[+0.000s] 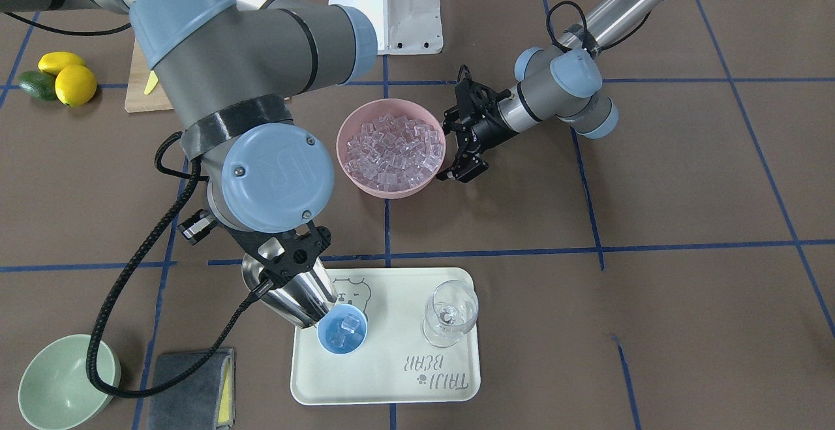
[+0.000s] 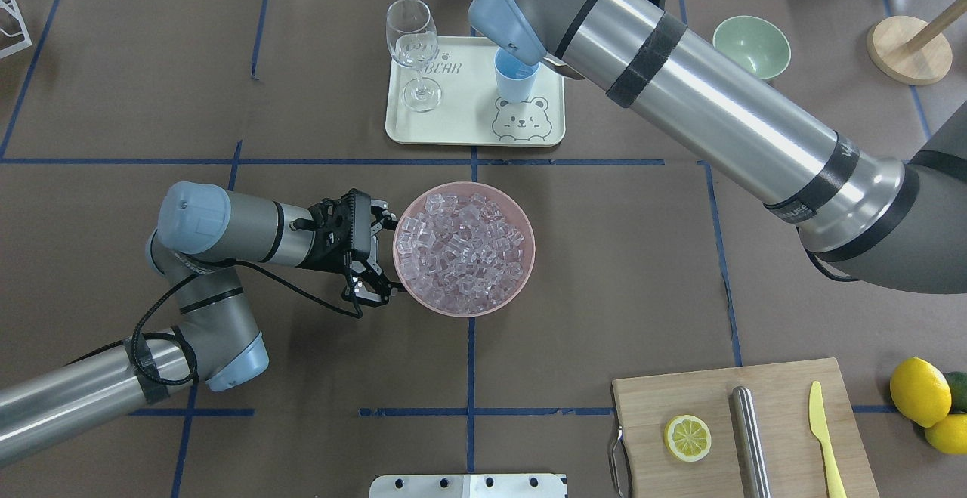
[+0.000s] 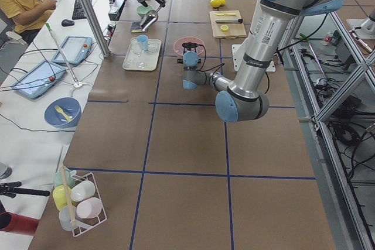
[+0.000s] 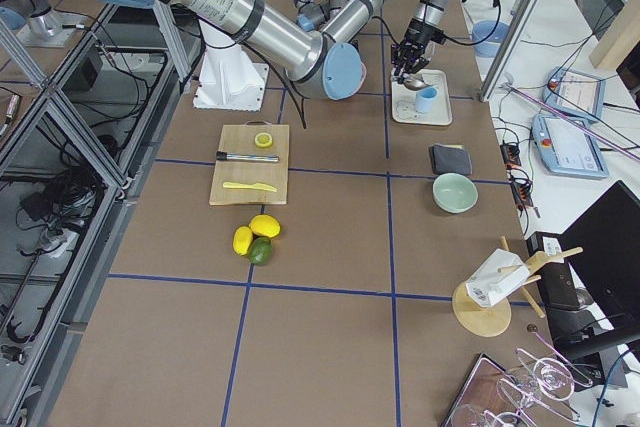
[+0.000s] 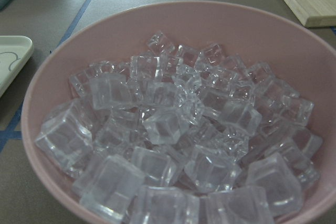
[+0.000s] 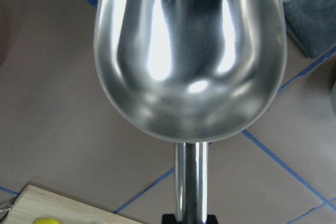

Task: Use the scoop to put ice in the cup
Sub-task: 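Tilt the scoop over the light-blue cup to pour the ice in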

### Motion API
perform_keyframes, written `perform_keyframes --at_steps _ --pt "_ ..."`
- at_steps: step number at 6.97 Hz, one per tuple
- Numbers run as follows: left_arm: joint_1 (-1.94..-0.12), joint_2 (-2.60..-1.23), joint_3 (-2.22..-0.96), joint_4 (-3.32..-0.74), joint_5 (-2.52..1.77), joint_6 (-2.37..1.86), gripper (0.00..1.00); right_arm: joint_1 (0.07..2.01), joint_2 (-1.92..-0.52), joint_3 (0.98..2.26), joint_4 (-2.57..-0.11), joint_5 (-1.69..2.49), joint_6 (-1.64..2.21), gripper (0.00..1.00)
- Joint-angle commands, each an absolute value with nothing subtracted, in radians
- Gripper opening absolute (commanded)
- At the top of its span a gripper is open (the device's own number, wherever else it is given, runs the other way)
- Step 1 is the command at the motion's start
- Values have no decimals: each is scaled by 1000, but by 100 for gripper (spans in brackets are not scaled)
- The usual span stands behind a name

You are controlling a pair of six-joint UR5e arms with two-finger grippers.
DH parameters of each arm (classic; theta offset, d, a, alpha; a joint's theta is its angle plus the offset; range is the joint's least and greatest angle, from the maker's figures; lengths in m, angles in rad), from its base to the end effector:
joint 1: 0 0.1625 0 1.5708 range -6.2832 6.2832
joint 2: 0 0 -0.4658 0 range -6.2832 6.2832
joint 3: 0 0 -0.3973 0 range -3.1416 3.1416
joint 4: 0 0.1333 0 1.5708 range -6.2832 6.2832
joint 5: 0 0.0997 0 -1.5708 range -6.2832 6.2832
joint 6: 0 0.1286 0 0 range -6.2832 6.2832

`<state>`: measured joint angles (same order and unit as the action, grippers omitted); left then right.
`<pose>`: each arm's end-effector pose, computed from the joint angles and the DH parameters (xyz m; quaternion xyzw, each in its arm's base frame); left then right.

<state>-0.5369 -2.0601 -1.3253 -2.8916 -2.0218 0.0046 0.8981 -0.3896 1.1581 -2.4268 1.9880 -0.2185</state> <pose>0.5799 -0.4351 0.3788 0.5200 0.4762 0.4799 0.5220 -0.4385 -0.6807 0.1891 -0.0883 -0.1919 -0.4131 0.8858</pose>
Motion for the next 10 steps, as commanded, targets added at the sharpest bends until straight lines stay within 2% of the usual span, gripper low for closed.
perform_keyframes --at_steps 1,4,7,8,9,10 --pt "-537 -2059 -1325 -2892 -2022 5 100 900 -390 1163 -2427 2002 -219 0" --pt "-537 -2049 -1325 -2890 -2023 12 100 930 -396 1175 -2443 2057 -218 0" --pt "-540 -2048 -1327 -2890 -2023 15 100 952 -417 1277 -2584 2104 -197 0" --pt "-540 -2048 -1327 -2892 -2023 14 100 978 -428 1340 -2662 2168 -90 0" --pt "-540 -2048 -1327 -2892 -2023 12 100 991 -496 1486 -2675 2199 89 0" --pt "-540 -2048 -1327 -2892 -2023 12 100 992 -637 1679 -2671 2288 174 0"
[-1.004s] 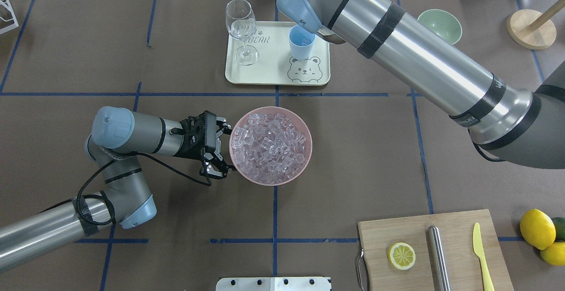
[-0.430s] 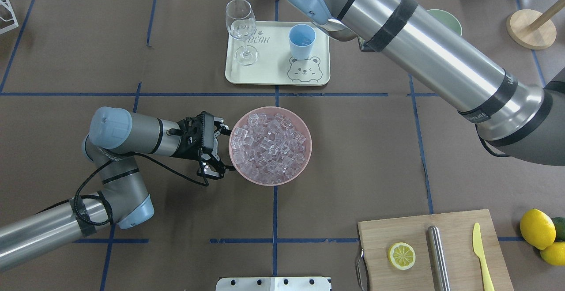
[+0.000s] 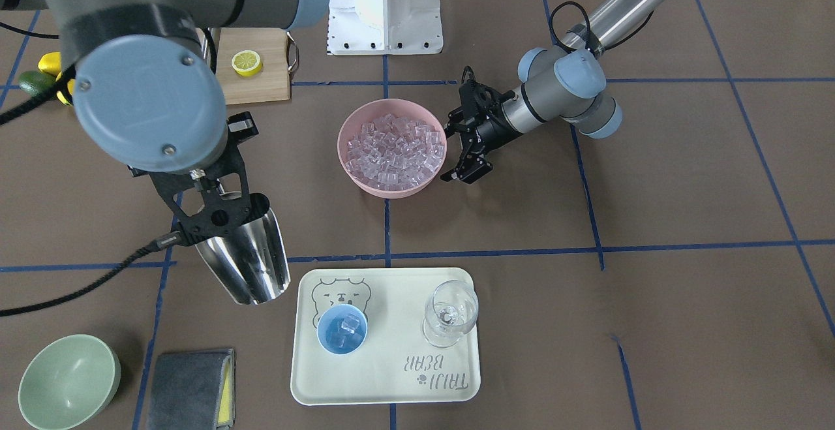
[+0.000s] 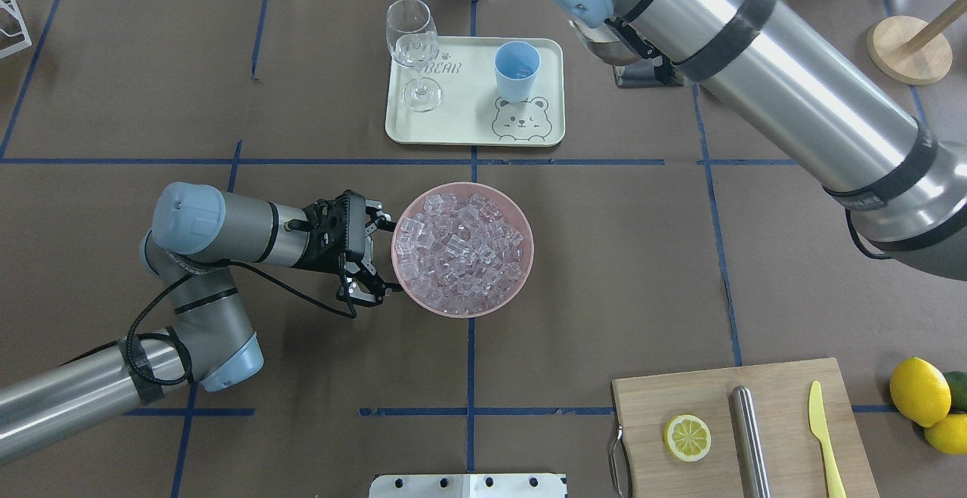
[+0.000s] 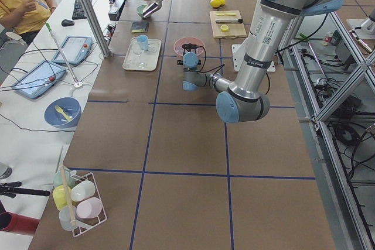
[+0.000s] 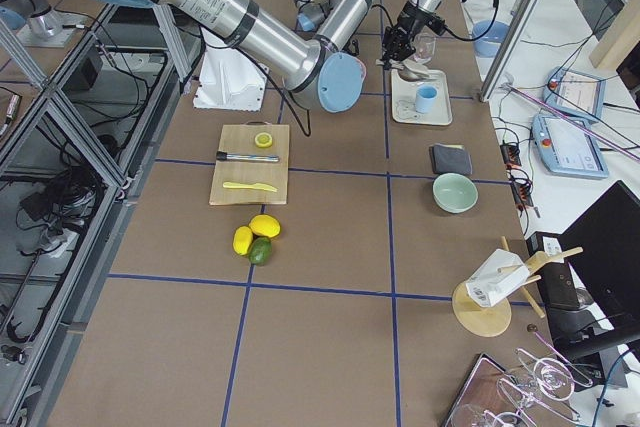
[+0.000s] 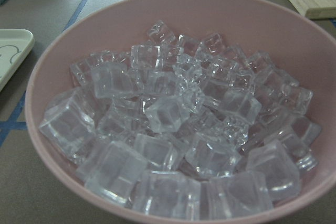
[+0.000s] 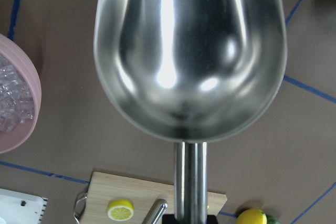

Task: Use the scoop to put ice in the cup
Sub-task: 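Carry the empty scoop back beside the bowl with the right gripper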

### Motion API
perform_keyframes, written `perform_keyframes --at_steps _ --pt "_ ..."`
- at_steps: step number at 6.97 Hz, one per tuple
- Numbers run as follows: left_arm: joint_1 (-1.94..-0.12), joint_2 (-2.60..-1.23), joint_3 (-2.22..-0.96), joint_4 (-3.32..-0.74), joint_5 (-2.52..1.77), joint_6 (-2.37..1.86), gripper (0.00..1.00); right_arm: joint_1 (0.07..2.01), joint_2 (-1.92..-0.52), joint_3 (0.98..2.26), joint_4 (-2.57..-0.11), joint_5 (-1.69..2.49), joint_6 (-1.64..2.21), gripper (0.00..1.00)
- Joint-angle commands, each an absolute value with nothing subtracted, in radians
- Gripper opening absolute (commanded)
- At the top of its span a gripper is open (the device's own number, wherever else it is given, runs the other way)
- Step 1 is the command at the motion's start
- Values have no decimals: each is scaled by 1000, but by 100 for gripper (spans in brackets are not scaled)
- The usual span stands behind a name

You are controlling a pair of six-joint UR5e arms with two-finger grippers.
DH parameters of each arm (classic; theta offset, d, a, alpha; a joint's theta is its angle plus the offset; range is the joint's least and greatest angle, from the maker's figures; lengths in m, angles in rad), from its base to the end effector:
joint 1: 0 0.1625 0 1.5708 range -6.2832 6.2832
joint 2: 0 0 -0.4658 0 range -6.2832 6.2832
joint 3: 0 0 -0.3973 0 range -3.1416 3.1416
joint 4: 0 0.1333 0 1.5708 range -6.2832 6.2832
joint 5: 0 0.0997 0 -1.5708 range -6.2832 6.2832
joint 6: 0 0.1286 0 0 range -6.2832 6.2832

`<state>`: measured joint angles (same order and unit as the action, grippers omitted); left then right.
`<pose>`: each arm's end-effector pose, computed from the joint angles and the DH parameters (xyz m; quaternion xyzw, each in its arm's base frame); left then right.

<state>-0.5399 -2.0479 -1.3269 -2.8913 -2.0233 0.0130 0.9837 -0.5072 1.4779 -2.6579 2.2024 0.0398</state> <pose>0.5761 -0.4351 0.3868 0.5186 0.4726 0.4828 0.5240 -0.3502 -0.6300 0.1755 -0.1482 -0.2779 -0.2391 0.9185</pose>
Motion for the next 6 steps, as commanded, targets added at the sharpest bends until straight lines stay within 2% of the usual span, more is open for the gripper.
perform_keyframes --at_steps 1,2,3,4,6 --pt "-540 -2046 -1327 -2892 -2023 14 100 996 -772 1863 -2671 2308 230 0" --pt "-540 -2046 -1325 -2892 -2023 14 100 994 -884 2019 -2659 2307 347 0" --pt "-540 -2046 -1325 -2892 -2023 12 100 977 -990 2120 -2602 2307 442 0" --pt "-540 -2046 -1325 -2892 -2023 12 100 954 -1097 2184 -2514 2306 518 0" --pt "-538 -2046 -1324 -2890 -2023 12 100 901 -1300 2216 -2275 2298 621 0"
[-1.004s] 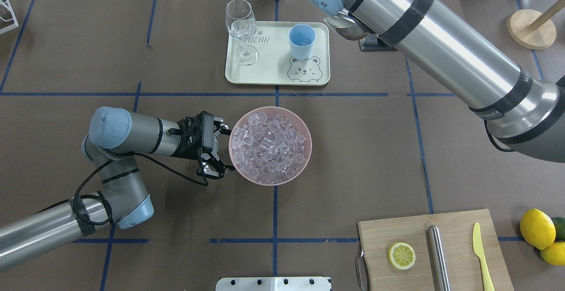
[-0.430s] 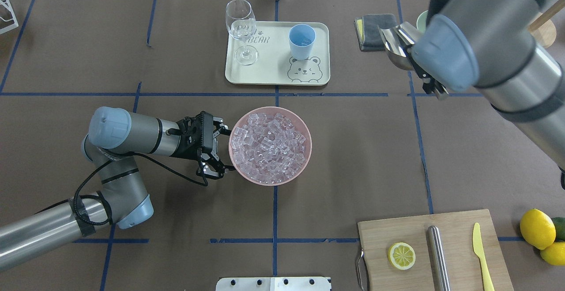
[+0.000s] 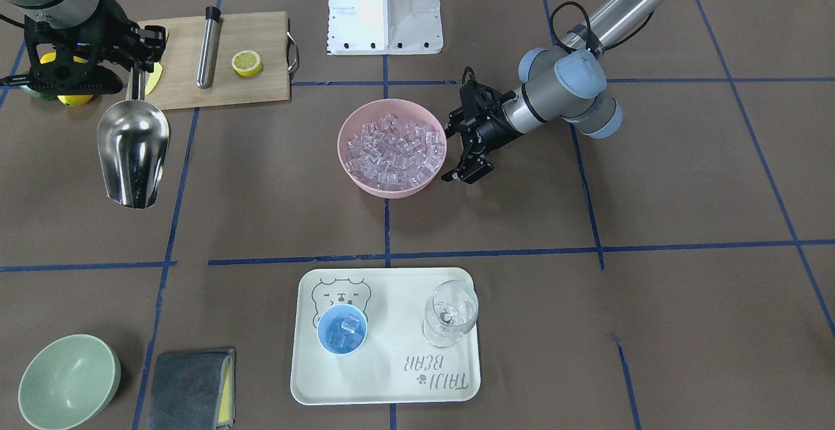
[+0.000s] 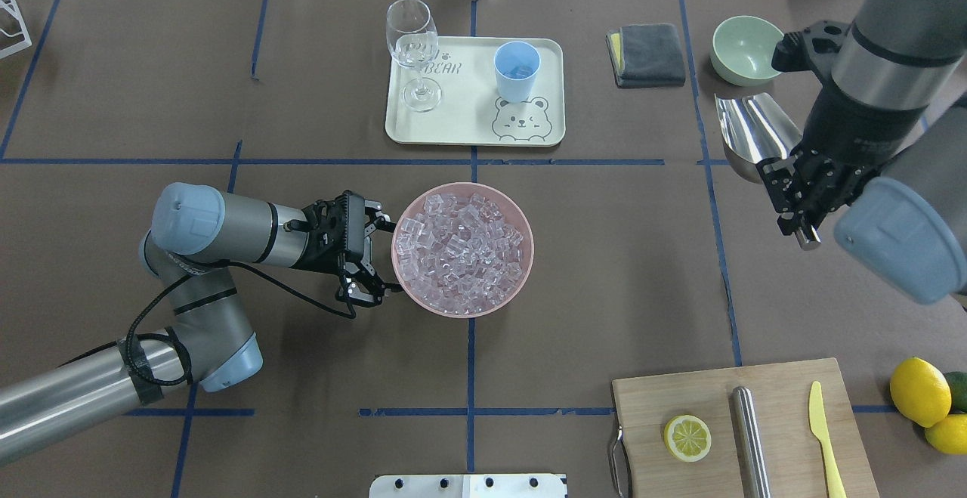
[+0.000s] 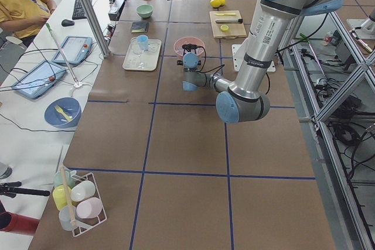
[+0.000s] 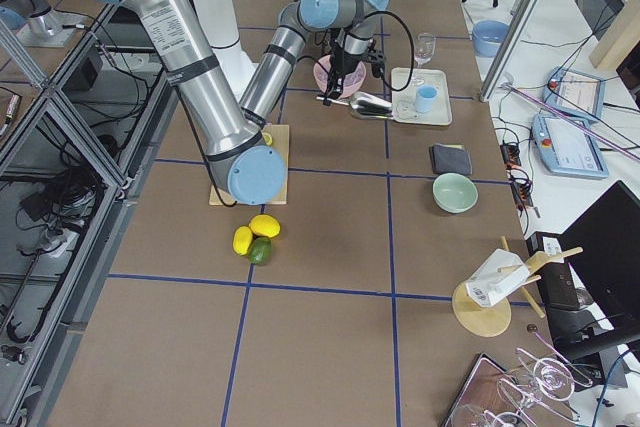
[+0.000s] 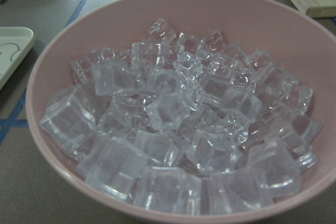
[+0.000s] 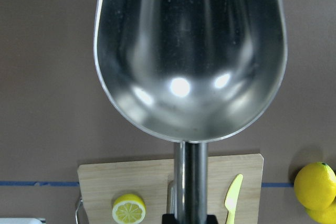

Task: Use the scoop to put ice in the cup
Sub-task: 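Carry the empty scoop back beside the bowl with the right gripper, then lower the scoop onto the table, open the right gripper and withdraw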

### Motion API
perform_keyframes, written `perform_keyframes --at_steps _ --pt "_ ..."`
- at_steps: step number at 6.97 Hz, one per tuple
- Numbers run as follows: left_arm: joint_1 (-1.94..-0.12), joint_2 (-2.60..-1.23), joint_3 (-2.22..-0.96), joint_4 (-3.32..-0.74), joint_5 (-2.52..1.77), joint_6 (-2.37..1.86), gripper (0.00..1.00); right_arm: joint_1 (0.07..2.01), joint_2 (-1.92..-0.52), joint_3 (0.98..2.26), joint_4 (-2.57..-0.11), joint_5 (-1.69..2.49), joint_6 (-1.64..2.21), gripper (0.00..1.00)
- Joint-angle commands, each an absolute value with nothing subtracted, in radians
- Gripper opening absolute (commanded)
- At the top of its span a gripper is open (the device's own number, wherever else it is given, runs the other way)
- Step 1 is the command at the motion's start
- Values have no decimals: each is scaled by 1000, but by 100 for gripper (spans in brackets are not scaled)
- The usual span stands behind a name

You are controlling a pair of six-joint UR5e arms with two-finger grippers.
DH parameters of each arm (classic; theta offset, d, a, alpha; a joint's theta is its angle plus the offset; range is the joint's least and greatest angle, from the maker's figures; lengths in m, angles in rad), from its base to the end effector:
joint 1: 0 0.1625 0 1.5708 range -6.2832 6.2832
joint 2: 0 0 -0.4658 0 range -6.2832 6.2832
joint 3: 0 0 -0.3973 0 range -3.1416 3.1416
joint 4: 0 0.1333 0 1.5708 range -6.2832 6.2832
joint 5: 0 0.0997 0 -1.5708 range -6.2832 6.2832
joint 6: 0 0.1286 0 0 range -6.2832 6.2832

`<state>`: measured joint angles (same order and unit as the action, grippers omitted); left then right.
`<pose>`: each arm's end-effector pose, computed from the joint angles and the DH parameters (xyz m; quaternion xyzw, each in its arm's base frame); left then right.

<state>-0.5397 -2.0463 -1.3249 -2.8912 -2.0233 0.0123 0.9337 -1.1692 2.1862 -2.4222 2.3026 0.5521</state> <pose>0.5762 -0.4350 0.3889 0.5172 0.4724 0.4830 0.5254 -0.2624 -0.4342 0.3313 -0.1358 -0.3386 -0.0691 0.9285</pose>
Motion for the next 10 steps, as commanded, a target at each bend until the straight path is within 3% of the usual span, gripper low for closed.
perform_keyframes --at_steps 1,4,6,10 --pt "-538 -2046 -1325 -2890 -2023 11 100 866 -1419 2217 -2084 2278 693 0" --pt "-538 -2046 -1325 -2892 -2023 11 100 755 -1659 2156 -1603 2206 946 0" --pt "-538 -2046 -1325 -2892 -2023 11 100 689 -1663 2016 -1388 2177 1054 0" --pt "-537 -2045 -1322 -2890 -2023 11 100 652 -1661 1976 -1376 2149 1054 0"
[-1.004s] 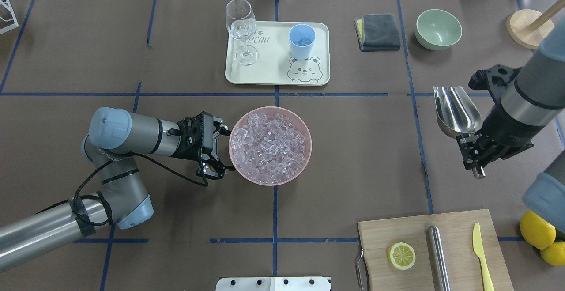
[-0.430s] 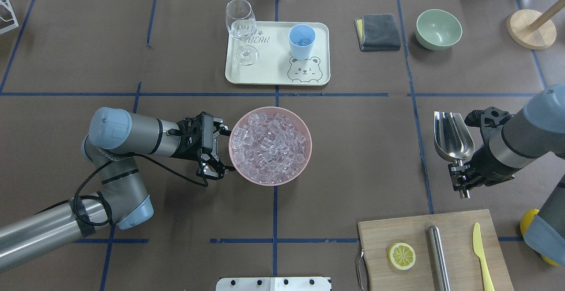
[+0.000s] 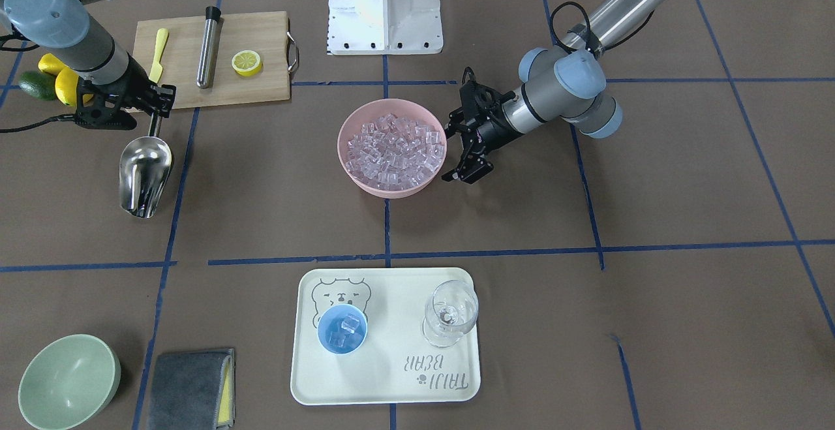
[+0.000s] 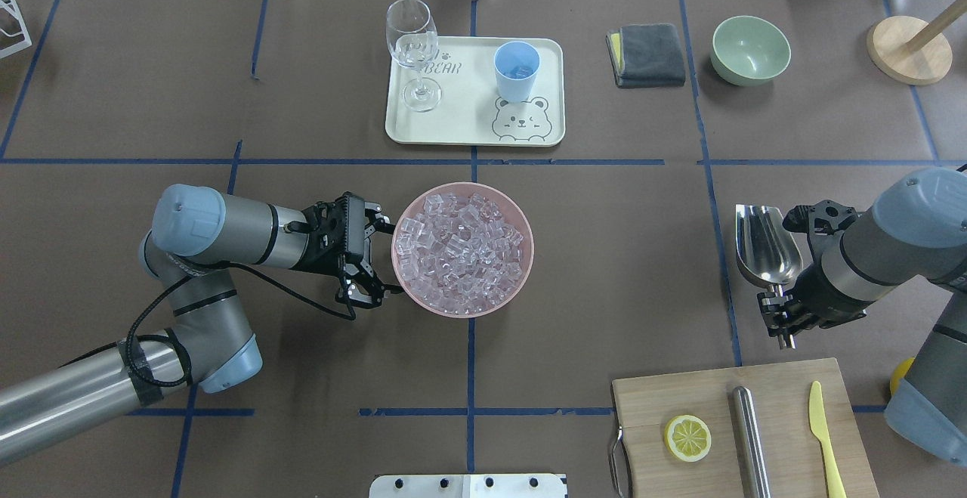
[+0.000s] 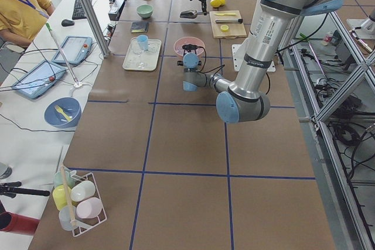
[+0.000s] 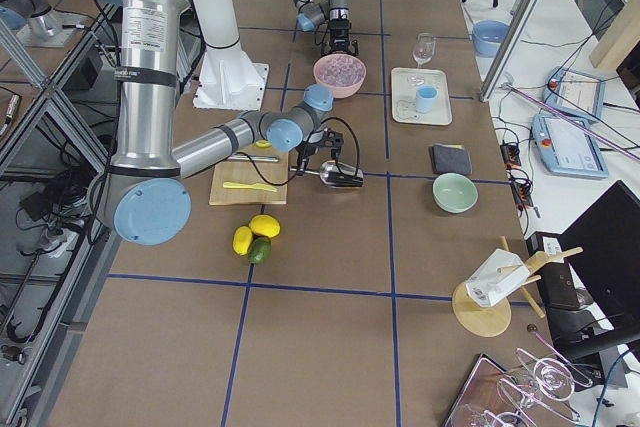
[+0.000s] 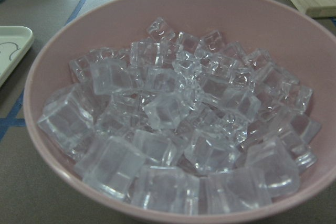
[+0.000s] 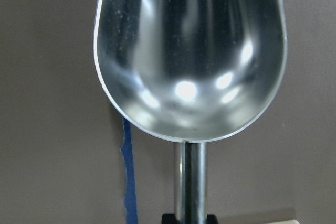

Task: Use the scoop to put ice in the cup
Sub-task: 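Lower the scoop onto the table, open the right gripper and withdraw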

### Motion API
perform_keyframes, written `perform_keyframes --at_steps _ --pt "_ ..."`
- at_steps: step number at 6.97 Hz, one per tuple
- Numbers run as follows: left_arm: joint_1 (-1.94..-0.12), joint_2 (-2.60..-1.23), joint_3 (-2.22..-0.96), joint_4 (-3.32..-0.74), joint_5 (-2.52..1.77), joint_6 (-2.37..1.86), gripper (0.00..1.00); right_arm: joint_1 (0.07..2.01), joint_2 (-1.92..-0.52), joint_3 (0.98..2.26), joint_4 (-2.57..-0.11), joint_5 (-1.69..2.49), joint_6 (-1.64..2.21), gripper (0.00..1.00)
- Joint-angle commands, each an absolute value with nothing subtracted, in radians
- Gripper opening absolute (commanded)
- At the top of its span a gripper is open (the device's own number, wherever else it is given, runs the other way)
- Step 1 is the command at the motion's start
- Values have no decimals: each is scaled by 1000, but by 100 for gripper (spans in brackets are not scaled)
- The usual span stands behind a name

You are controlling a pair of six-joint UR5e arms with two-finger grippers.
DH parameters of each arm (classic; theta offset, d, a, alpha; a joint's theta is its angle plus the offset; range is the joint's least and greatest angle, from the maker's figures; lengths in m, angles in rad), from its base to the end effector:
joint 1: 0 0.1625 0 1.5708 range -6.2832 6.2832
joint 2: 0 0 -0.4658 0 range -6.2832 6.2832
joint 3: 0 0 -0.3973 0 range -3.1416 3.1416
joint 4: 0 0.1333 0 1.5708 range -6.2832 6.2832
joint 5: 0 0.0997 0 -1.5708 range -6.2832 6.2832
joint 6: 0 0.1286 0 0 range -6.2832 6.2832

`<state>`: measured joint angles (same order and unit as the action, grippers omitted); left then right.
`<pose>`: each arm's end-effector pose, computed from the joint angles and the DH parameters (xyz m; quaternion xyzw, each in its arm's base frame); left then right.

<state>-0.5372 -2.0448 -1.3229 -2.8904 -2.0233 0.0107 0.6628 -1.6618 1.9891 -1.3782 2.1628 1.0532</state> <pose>0.5774 -0.4336 0.3911 0.5147 0.4731 0.4837 0.5266 -0.3353 -0.3398 0.5417 -0.0974 -0.3611 -0.0077 0.9274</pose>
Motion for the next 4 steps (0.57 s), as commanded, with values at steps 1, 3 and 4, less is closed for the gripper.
perform_keyframes --at_steps 1,3,4 --pt "-537 -2045 -1321 -2890 -2023 11 100 647 -1661 1974 -1376 2148 1052 0" --pt "-537 -2045 -1322 -2890 -2023 11 100 646 -1657 1971 -1376 2148 1043 1" --pt "-537 -2045 -1321 -2890 -2023 11 100 646 -1657 1971 -1374 2140 1052 99"
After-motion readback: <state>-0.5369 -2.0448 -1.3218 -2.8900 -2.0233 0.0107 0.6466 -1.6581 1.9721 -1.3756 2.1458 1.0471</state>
